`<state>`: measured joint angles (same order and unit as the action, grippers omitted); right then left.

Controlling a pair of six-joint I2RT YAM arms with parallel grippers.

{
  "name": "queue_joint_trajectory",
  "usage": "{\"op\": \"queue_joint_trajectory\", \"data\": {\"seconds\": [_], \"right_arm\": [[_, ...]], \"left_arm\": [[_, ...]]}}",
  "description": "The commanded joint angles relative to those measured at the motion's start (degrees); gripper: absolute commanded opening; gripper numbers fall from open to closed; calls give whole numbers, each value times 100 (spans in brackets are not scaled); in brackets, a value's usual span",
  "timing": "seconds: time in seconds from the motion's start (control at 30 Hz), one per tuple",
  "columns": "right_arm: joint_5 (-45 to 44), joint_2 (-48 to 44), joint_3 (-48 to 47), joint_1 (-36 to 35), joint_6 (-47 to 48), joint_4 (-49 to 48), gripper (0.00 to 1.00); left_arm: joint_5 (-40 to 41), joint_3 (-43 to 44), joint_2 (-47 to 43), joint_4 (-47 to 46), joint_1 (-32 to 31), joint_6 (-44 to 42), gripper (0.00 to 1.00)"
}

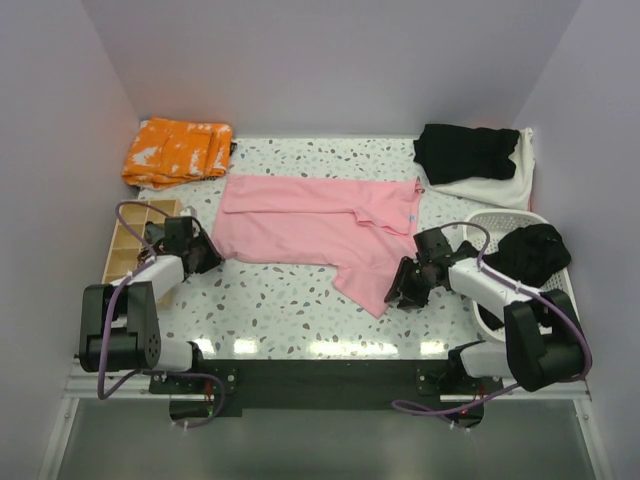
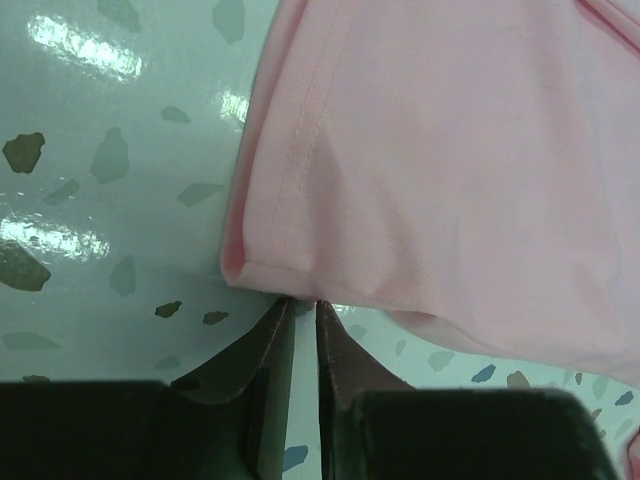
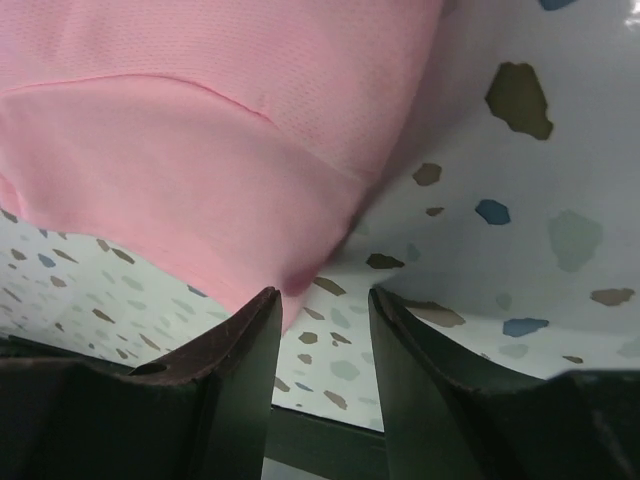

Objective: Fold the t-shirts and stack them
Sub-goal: Grap the side of the flattened tshirt closest away from the robot with both arms

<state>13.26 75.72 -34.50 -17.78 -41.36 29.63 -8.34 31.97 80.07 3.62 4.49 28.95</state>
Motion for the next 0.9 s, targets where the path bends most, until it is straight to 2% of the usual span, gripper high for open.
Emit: {"op": "queue_joint_trajectory", "data": {"seconds": [0.0,0.1,0.2,0.23,0.3,0.43,0.6,0.87], "right_arm": [[274,301,137,-76,-161,-668,45],[335,522,110,-129,-188,-888,43],[397,768,75,-208,-197,-1055,32],[397,864,66,-234,-197,-1073,19],[371,883,31,-243,-197,-1064,2],[-180,383,-21,-243,-144,-723,0],[-1052,-707,-188,-252,-153,288,0],[-1598,-1209,-259,-244,-241,851,0]], "left_arm": [[8,-50,-211,113,25,-12,15],[52,-33,-281,192,34,-30,12],[122,-24,-352,262,25,-47,10],[139,-15,-369,271,25,-47,9],[166,20,-378,306,25,-47,7],[175,99,-440,411,25,-73,0],[236,301,-536,675,25,-126,0],[333,512,-616,913,25,-179,0]]}}
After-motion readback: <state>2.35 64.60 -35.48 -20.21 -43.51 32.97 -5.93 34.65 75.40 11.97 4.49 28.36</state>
